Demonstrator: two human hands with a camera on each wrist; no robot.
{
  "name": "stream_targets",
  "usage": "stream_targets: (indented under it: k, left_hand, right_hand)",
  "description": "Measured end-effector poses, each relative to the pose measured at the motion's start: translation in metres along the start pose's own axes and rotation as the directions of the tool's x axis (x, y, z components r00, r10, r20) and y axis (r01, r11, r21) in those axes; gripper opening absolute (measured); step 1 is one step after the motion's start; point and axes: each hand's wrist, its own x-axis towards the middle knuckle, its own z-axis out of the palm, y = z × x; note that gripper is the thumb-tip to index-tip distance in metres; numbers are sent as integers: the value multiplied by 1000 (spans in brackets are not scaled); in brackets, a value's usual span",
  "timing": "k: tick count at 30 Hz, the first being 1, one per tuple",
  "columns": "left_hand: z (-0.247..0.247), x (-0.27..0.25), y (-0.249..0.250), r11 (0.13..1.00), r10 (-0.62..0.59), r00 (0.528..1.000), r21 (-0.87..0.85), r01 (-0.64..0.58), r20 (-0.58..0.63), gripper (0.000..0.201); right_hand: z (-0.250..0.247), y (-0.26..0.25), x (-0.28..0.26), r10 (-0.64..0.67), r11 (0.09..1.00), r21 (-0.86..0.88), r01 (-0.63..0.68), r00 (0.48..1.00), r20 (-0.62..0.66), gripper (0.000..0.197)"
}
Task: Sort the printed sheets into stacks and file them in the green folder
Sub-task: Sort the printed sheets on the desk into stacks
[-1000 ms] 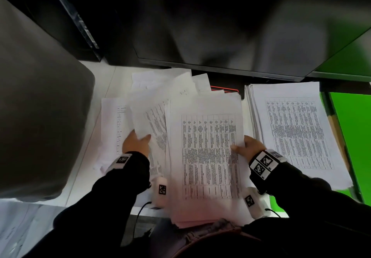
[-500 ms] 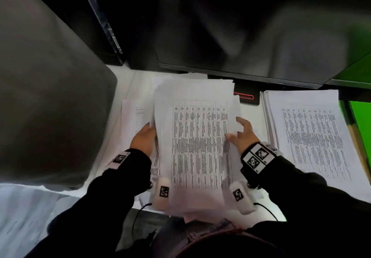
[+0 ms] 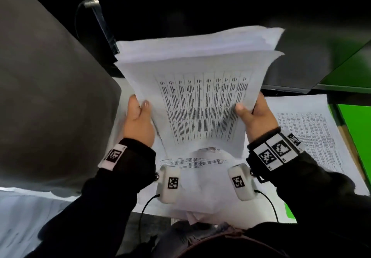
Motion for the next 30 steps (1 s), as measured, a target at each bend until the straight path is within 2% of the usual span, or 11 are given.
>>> stream_targets:
  k: [3, 5, 7, 10, 12, 14, 17, 20, 24, 27, 30]
  left_hand:
    - [1, -12, 27, 997, 16, 999, -70, -12, 51, 18]
    - [5, -16, 26, 994, -28, 986, -101, 44, 162, 51]
    - [10, -20, 20, 992, -89, 971, -68, 107, 224, 64]
    - [15, -23, 8, 989, -137, 962, -21, 146, 237, 49]
    - [17, -26, 4, 989, -134, 963, -23, 143, 235, 41]
    - [17, -27, 2, 989, -125, 968, -52, 140, 219, 40]
    - [16, -25, 1, 990, -107, 969, -71, 125, 224, 41]
    - [15, -20, -3, 997, -74, 974, -15, 79, 212, 26]
    - [17, -20, -13, 990, -106, 967, 118, 80, 231, 38]
    - [15, -17, -15, 995, -88, 977, 64, 77, 193, 33]
    - [13, -11, -13, 998, -67, 985, 19, 64, 158, 31]
  right_hand:
    - [4, -9, -9, -31, 990, 134, 39, 998, -58, 45]
    - [7, -8, -11, -13, 994, 104, 17, 999, -33, 52]
    - [9, 0, -10, 45, 999, 30, -44, 999, -22, 62]
    - [12, 8, -9, 130, 990, -51, -130, 992, 0, 65]
    - [12, 9, -9, 168, 982, -87, -168, 986, 3, 52]
    - [12, 7, -11, 156, 985, -76, -157, 988, -8, 39]
    - [12, 10, -10, 137, 988, -61, -139, 990, -34, 37]
    - [11, 16, -8, 123, 991, -42, -125, 991, -52, 32]
    - [9, 19, -6, 109, 994, -17, -110, 993, -44, 25]
    - [4, 22, -3, 109, 994, -10, -109, 994, -14, 22]
    - [-4, 30, -3, 115, 990, -92, -108, 990, 82, 30]
